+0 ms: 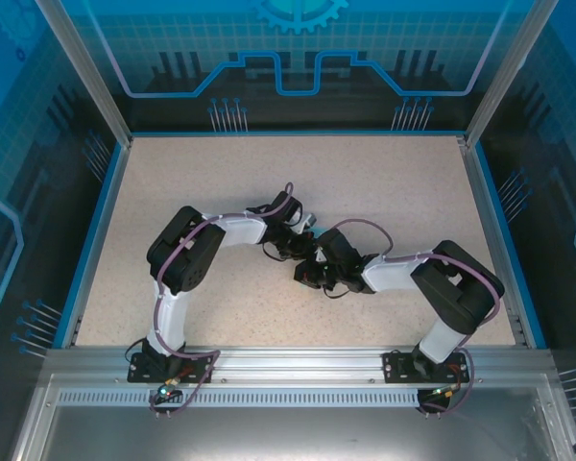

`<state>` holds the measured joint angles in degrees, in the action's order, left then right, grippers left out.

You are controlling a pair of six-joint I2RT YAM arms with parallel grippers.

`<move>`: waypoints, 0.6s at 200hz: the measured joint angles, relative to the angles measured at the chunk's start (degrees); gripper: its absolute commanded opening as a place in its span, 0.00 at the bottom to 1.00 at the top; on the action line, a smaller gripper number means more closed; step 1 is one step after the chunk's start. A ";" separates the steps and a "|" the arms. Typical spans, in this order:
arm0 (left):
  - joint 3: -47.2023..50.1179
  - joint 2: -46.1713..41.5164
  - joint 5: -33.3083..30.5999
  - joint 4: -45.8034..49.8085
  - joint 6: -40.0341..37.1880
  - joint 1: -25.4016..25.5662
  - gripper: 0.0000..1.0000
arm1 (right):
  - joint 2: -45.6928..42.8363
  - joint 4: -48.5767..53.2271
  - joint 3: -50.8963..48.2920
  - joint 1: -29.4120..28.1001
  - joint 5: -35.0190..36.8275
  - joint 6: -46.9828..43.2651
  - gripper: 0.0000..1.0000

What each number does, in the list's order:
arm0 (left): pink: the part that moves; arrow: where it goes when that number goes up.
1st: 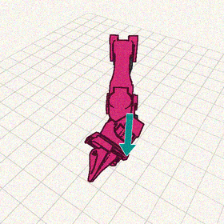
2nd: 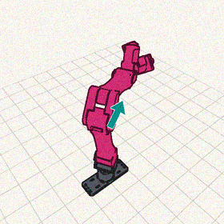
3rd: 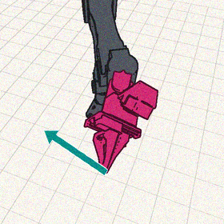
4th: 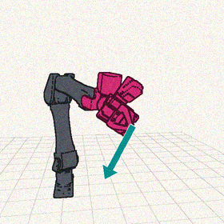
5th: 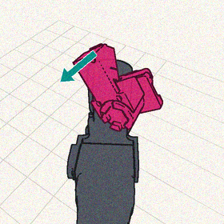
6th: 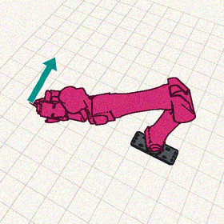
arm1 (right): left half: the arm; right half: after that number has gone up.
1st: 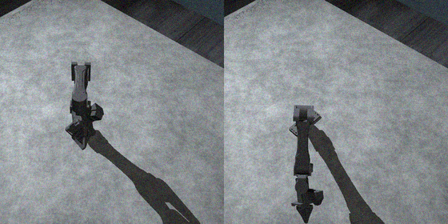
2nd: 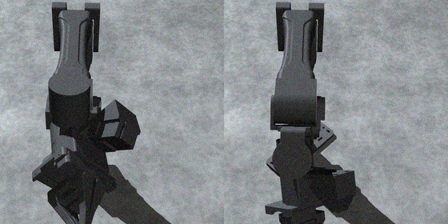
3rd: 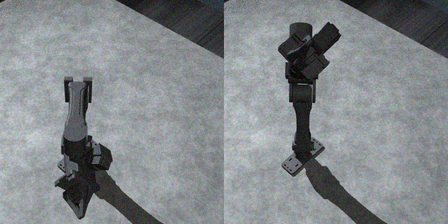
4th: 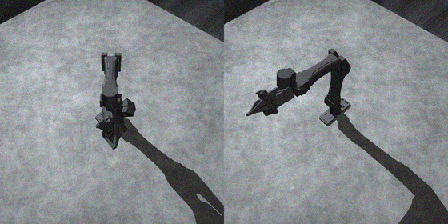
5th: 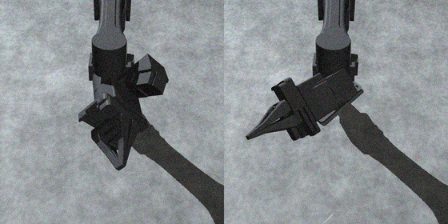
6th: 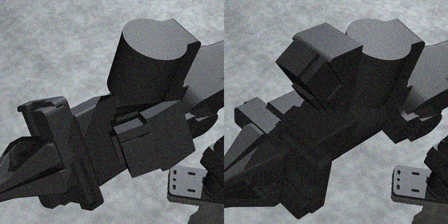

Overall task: Fold a paper plane with a square sheet of paper (pick it up from the middle)
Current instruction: Third fold the triangle at the center of the table.

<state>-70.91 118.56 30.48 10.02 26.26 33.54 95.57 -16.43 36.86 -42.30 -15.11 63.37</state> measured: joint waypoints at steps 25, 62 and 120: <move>0.00 0.00 0.02 0.04 0.37 -0.07 0.00 | 0.24 -0.79 -0.04 0.00 0.13 -0.20 0.06; -0.11 0.00 -0.13 0.11 -0.70 0.02 0.00 | -1.33 -0.61 -1.75 -0.09 -0.17 0.07 0.06; -0.20 -0.37 -0.42 0.22 -1.27 0.48 0.20 | -16.24 3.98 -7.21 1.07 1.84 -0.39 0.09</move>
<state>-71.11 118.19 30.06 10.24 24.99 34.02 79.33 -12.45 29.65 -41.23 -13.28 62.98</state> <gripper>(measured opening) 0.138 0.090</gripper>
